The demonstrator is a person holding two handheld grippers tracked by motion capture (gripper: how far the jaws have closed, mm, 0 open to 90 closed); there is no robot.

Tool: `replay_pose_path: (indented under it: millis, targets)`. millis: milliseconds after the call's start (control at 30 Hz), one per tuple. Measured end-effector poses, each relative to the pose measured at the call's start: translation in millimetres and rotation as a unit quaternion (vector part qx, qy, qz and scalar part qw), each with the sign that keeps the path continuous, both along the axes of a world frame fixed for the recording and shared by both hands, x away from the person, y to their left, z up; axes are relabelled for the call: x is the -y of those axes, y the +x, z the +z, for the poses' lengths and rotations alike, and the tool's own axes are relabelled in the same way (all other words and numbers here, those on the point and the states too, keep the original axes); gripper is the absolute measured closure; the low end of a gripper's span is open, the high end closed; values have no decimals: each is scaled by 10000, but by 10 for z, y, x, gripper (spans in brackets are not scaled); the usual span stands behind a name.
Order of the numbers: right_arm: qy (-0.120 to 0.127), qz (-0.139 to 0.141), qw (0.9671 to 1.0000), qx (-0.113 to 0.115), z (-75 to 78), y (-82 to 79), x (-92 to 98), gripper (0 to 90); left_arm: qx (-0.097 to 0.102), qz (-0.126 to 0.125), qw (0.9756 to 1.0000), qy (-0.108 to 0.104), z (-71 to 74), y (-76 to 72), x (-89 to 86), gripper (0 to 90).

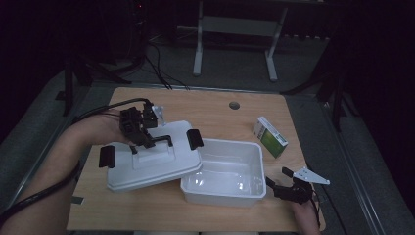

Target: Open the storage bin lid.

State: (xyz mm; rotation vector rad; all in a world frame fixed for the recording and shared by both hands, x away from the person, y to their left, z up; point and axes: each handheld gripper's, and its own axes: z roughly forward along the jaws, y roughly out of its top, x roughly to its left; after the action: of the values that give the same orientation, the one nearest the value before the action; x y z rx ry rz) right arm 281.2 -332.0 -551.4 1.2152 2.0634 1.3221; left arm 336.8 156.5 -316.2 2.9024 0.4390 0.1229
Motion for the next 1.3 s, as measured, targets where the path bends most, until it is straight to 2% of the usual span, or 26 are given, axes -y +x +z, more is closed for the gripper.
replay_pose_path:
  millis: [267, 300, 533, 733, 800, 1033, 1233, 1300]
  targets:
    - [-32, 9, 10000, -7, -2, 1, -6, 135, -63, 228, 9997, -62, -49, -43, -232, 841]
    - [-25, 6, 10000, -14, -1, 2, -5, 135, -58, 315, 9994, -101, -67, -48, -302, 841]
    - [-15, 2, 10000, -16, -2, 5, -3, 135, -126, 443, 9989, -15, -166, -74, -446, 841]
    - [5, -1, 10000, -21, -2, 2, 0, 135, -146, 522, 9983, -199, -269, -80, -552, 841]
    - [9, 2, 10000, -20, -1, 3, -1, 135, -146, 564, 9980, -235, -322, -82, -593, 841]
    - [7, 3, 10000, -7, -2, 2, 1, 135, -250, 753, 9968, -87, -588, -80, -704, 841]
    - [-31, 9, 10000, -28, -7, -2, -5, 135, -315, 891, 9955, -116, -834, -71, -777, 841]
    - [-24, 8, 10000, -42, -7, -2, -8, 135, -257, 914, 9955, -67, -886, -70, -784, 841]
